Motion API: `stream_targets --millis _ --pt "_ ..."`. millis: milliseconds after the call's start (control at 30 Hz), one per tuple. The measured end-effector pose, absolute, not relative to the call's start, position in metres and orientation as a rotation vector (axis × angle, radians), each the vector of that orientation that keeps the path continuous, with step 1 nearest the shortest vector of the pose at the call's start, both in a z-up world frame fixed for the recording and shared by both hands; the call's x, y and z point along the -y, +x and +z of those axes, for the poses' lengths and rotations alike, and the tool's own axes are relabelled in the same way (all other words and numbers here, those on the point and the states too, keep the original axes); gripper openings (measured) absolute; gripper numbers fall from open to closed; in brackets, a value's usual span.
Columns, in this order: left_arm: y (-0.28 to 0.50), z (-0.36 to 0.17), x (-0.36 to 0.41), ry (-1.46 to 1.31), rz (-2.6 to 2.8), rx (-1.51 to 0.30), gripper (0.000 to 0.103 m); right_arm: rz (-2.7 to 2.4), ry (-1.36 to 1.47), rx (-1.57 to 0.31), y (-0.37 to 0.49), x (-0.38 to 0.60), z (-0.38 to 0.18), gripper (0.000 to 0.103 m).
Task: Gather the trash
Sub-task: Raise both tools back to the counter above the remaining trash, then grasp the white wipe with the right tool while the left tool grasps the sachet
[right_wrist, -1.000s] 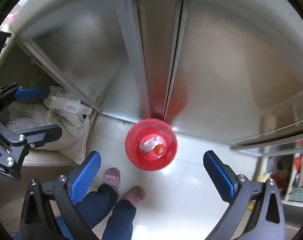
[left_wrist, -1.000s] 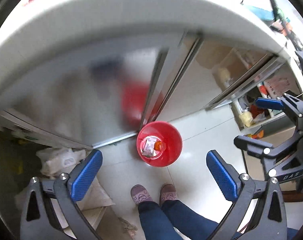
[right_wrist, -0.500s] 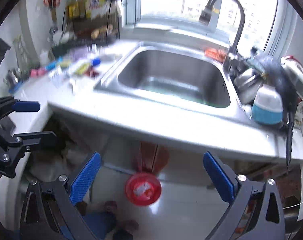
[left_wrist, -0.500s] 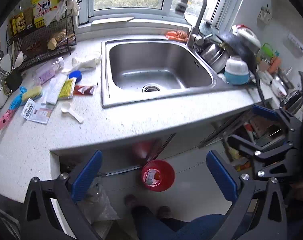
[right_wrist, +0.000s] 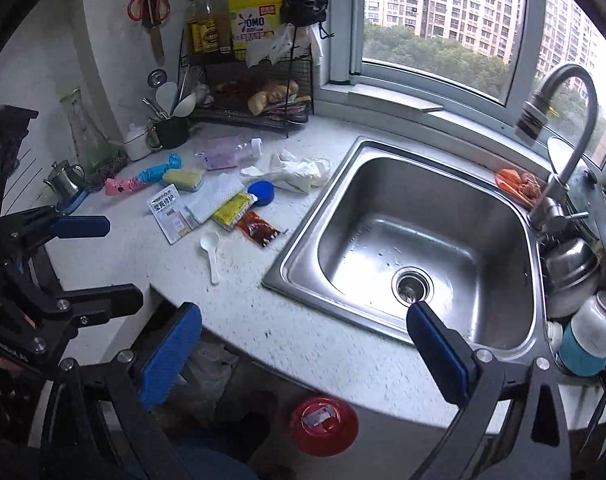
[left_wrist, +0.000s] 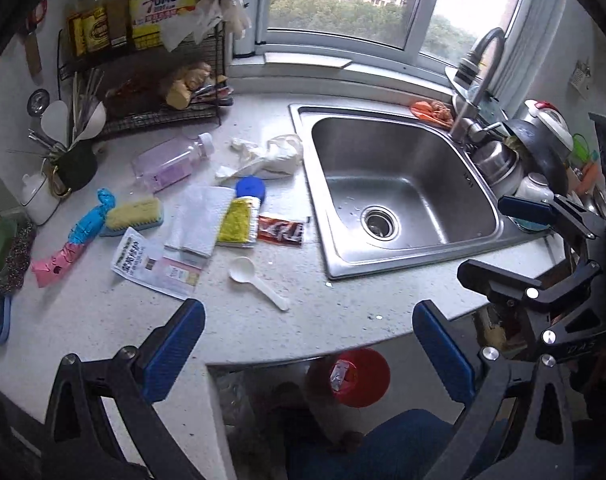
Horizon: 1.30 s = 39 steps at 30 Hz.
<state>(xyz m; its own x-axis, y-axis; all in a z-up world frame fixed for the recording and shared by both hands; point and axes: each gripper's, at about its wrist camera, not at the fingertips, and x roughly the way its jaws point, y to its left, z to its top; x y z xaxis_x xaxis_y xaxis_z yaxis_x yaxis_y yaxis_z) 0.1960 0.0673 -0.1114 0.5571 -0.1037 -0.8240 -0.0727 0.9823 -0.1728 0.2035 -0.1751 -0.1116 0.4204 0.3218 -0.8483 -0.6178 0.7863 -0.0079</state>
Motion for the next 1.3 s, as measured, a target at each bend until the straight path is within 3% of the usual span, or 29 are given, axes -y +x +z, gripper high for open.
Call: stream_targets --millis 567,667,833,1033,1100,1300 --pt "0.216 -0.18 -0.257 -0.35 0.133 -1.091 0.103 0.916 -0.496 -1.065 0.254 -0.015 -0.179 0.102" --pt "0.226 -0.207 -0.278 -0.376 0.106 -1.128 0.094 0.924 -0.525 -1.087 0.258 -0.03 -0.192 0.102" --pt "0.242 -0.232 -0.294 -0.343 0.059 -1.151 0.092 0.896 -0.542 -1.137 0.269 -0.044 -0.21 0.102" --pt "0.265 -0.261 -0.303 -0.298 -0.009 -1.2 0.068 0.841 -0.545 -1.186 0.281 -0.044 -0.222 0.102" --pt "0.268 -0.26 -0.302 -0.285 -0.033 -1.182 0.065 0.823 -0.543 -1.193 0.282 -0.042 -0.225 0.102" --pt "0.278 -0.258 -0.29 -0.235 -0.05 -1.174 0.033 0.765 -0.502 -1.213 0.29 -0.031 -0.229 0.102"
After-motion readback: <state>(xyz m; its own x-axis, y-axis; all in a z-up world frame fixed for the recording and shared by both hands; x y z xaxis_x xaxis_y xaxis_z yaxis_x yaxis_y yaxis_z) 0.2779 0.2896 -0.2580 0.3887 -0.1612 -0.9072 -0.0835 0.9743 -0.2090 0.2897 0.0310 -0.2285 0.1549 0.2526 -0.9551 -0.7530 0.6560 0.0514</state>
